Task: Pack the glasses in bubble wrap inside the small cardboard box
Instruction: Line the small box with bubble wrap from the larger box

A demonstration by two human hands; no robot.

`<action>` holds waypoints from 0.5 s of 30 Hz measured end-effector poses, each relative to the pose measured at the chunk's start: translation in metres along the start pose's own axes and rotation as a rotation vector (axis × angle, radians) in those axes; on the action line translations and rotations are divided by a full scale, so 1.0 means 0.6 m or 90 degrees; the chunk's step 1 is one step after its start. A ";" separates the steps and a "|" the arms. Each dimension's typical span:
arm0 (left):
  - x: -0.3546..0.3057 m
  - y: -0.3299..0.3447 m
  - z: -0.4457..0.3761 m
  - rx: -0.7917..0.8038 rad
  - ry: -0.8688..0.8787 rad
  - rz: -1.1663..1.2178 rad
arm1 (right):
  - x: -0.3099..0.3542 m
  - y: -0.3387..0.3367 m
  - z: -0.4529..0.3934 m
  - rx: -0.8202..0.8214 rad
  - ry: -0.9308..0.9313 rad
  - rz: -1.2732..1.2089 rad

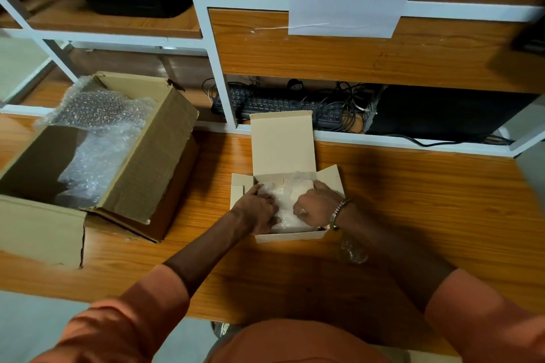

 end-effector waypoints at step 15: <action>0.024 -0.033 0.043 -0.226 -0.116 0.069 | 0.005 -0.052 -0.006 -0.254 0.127 0.042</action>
Point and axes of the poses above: each hand's wrist, its own z-axis away from the middle knuckle, its own y-axis out of the palm, x = y × z, the point moved 8 cm from there along -z, towards the middle knuckle, and after that the axes turned 7 degrees about x, right-handed, at the moved point
